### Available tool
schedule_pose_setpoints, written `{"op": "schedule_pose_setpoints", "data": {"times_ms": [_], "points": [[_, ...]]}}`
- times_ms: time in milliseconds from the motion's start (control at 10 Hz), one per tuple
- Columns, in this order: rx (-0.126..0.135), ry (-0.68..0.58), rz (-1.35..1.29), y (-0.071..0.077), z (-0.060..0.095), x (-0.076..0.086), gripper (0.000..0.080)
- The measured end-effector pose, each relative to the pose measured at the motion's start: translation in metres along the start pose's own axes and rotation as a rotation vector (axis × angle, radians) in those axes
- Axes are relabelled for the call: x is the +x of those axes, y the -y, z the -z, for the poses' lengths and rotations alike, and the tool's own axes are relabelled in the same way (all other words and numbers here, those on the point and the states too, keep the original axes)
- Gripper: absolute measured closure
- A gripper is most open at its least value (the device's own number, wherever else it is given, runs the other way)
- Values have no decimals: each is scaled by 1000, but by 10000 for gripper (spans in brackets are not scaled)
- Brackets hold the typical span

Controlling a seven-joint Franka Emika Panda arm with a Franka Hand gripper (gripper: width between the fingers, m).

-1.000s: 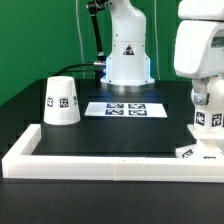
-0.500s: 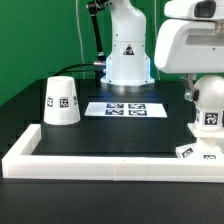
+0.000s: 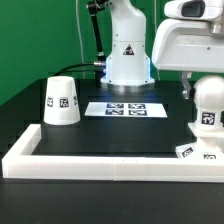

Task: Assemble lamp

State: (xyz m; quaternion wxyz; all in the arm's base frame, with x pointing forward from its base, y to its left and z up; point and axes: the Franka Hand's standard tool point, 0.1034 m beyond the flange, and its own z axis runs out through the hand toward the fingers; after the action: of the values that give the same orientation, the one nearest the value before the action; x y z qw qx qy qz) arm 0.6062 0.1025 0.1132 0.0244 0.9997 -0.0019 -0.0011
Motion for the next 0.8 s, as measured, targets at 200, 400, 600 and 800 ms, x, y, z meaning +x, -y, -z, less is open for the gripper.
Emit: {"op": "schedule_pose_setpoints", "data": {"times_ms": [200,400,600,800], "points": [[8,-5,-173,-1,-1,-1,220],[32,-2,-419,-2,-1,-2,220],[44,6,-556,-3,-1,-2,220],[46,10,-696,-3,-1,-2,220]]}}
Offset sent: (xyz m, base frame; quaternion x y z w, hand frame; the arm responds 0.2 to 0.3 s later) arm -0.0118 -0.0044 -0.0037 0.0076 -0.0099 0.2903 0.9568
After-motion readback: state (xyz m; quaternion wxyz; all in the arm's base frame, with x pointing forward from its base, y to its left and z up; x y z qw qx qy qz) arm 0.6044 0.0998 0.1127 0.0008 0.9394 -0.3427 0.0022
